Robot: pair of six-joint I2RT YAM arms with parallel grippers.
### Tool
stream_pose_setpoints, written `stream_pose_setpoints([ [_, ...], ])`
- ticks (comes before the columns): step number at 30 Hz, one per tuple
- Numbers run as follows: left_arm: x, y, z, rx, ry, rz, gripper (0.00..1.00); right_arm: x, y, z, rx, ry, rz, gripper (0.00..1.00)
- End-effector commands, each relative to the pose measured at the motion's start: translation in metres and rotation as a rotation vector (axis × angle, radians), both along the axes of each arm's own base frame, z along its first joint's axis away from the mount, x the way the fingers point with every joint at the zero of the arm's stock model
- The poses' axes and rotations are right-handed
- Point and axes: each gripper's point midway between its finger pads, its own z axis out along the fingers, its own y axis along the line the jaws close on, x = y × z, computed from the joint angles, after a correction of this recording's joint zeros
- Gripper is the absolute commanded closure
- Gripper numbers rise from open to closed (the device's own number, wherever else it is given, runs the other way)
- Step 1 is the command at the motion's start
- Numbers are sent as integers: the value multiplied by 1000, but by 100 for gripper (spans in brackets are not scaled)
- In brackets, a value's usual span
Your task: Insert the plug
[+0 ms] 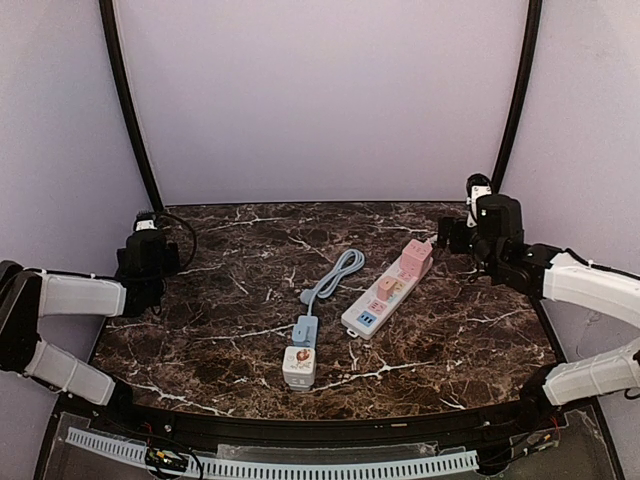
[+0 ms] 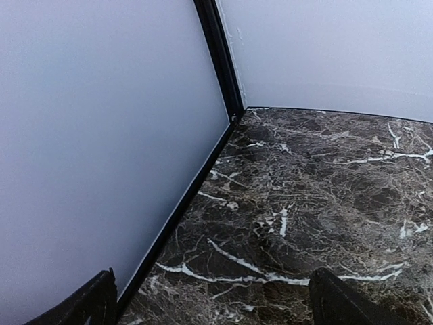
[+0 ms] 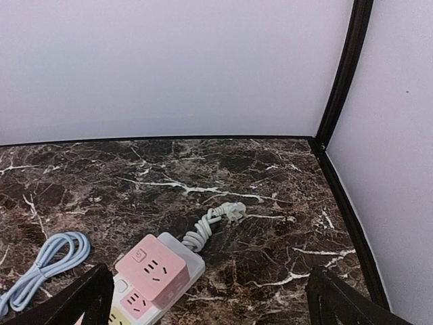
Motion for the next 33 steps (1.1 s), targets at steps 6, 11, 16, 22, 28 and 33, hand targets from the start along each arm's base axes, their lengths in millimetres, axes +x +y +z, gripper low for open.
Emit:
stream_pose_setpoints([
  [6, 8, 17, 3, 63, -54, -19, 1, 5, -45, -30, -80, -48, -196, 1],
  [11, 0, 15, -12, 60, -107, -79, 1, 8, -62, -42, -79, -26, -272, 1],
  [16, 0, 12, -12, 80, -152, -124, 2, 9, -66, -45, -83, -43, -246, 1],
  [22, 7, 14, -25, 51, -129, -155, 6, -4, -59, -44, -178, -192, -106, 1],
  [28, 14, 31, -39, -21, -124, -124, 2, -20, -65, -47, -197, -305, -64, 1],
  [33, 14, 32, -42, -26, -115, -117, 1, -26, -66, -53, -201, -386, 26, 1],
])
